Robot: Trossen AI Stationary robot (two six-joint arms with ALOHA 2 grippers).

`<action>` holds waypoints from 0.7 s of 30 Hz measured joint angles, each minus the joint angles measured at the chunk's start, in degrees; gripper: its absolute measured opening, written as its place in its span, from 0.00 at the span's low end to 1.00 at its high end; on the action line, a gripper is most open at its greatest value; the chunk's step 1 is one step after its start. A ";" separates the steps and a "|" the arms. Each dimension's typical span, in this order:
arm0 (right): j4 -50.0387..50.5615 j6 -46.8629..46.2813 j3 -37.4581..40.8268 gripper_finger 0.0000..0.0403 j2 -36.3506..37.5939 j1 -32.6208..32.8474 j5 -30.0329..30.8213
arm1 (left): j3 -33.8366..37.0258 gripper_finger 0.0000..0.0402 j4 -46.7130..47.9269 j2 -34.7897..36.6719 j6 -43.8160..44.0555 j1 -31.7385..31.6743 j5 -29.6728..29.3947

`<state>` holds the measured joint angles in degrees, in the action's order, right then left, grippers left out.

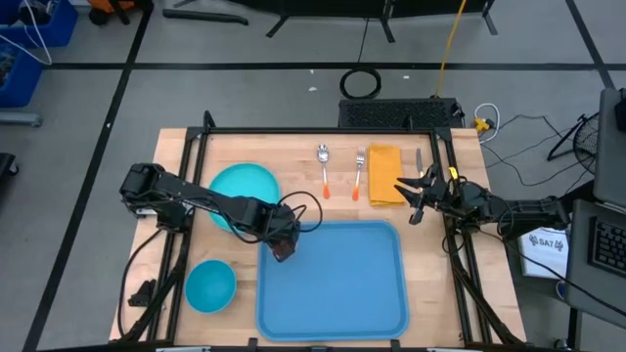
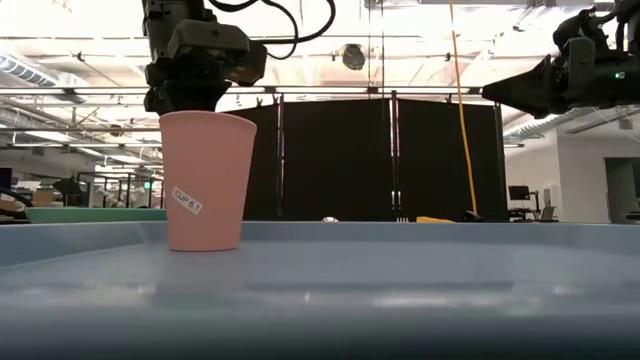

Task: Set up tray
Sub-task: Put the pink cup on the blue serving tray, then put the light blue plate on the blue serving tray

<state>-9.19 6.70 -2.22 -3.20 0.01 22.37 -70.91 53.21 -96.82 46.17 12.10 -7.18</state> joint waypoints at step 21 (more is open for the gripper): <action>0.40 0.02 -0.02 0.22 0.02 0.00 0.00 | -0.11 0.35 8.67 13.63 -1.62 0.35 -5.59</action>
<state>-8.79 6.72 -2.24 -3.18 0.01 22.37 -71.02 61.88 -83.18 44.55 12.45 -12.77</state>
